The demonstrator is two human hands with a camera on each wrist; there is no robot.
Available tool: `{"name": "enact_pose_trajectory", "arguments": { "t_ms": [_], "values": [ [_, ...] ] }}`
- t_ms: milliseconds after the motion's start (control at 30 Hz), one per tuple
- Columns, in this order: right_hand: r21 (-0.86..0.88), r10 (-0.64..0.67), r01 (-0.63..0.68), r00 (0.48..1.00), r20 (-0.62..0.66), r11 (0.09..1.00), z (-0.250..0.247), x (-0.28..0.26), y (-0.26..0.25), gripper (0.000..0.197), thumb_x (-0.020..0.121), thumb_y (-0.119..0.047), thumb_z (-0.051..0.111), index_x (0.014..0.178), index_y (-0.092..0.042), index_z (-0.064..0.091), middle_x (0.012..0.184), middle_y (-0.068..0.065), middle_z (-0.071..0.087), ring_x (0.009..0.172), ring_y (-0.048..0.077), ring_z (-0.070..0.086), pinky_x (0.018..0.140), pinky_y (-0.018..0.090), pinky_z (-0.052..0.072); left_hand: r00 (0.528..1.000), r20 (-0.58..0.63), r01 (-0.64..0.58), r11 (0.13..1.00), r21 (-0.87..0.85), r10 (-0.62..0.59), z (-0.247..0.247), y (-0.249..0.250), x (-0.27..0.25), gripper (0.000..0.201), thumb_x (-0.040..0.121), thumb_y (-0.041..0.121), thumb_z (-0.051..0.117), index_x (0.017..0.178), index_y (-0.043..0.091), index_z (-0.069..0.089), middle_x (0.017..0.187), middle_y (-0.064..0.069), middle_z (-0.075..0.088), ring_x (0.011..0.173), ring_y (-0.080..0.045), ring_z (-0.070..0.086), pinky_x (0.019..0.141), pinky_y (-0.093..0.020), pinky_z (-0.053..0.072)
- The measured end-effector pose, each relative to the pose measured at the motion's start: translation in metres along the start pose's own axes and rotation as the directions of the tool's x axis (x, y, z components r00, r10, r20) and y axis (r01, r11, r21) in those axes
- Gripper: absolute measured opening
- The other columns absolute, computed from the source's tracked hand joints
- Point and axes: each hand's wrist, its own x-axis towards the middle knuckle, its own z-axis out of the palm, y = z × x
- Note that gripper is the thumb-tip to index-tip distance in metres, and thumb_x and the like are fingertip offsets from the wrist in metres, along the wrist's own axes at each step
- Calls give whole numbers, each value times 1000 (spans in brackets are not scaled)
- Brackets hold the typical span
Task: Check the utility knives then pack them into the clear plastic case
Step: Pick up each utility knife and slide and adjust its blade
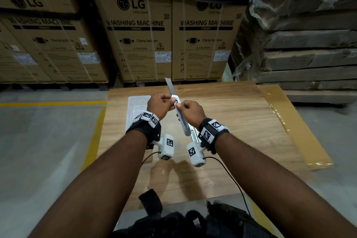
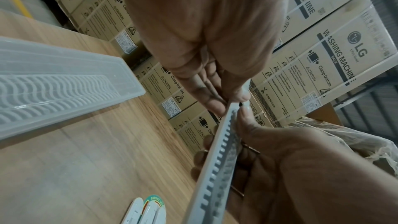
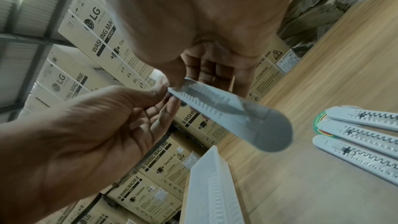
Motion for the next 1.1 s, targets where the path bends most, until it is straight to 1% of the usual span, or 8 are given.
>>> {"name": "enact_pose_trajectory", "arguments": {
  "t_ms": [167,233,333,533,633,833,967,1100],
  "values": [
    [5,59,-58,997,-42,998,-1,-1,-6,25,91,-27,62,83,-5,69,78,7,76,67,19,74,66,24,54,1000,-18,-9,1000,1,9,1,0,-3,4,86,7,70,88,4,68,84,-15,71,77,-21,72,70,-27,61],
    [-2,83,-83,995,-61,997,1,-1,-4,12,85,-14,61,84,-8,70,77,6,76,69,17,74,71,28,59,1000,-3,-4,1000,-15,4,2,3,-4,8,86,3,70,80,9,66,80,-12,70,76,-21,71,70,-28,61],
    [42,103,-100,992,-67,994,3,0,2,12,80,-6,60,82,-12,71,78,4,76,69,17,75,78,37,61,1000,18,-11,1000,9,11,4,9,-4,14,84,2,71,76,11,64,78,-10,69,73,-19,71,71,-29,62],
    [114,58,-58,998,-2,992,3,-5,2,11,91,-10,58,88,-13,68,88,8,75,75,21,75,83,43,60,1000,-13,-17,1000,4,17,7,4,-4,3,86,7,69,89,8,68,83,-11,72,77,-19,72,71,-27,61],
    [191,60,-65,998,30,979,2,-7,0,14,95,-10,54,98,-5,66,88,12,72,74,23,71,83,45,60,1000,11,-4,1000,1,4,9,2,-4,16,87,8,68,102,3,69,89,-14,73,83,-23,73,75,-31,61],
    [212,77,-99,991,113,972,-4,-14,5,19,98,-25,54,87,-11,61,83,12,70,65,27,66,68,42,58,996,-85,-6,1000,-23,4,8,6,-5,21,89,11,67,108,3,66,93,-12,73,85,-20,73,73,-27,61],
    [229,96,-118,990,104,966,-8,-19,6,21,97,-26,55,90,-8,62,80,12,69,64,26,64,65,41,58,1000,-4,11,999,-41,-11,11,6,-9,23,89,10,66,111,2,61,100,-17,71,88,-24,72,72,-28,61],
    [253,75,-95,993,89,963,-11,-21,4,30,97,-31,55,93,-2,63,78,12,67,63,25,62,64,39,56,1000,-9,2,999,-48,-3,14,8,-12,22,88,8,67,108,2,60,97,-18,71,85,-22,73,71,-28,61]
  ]
}}
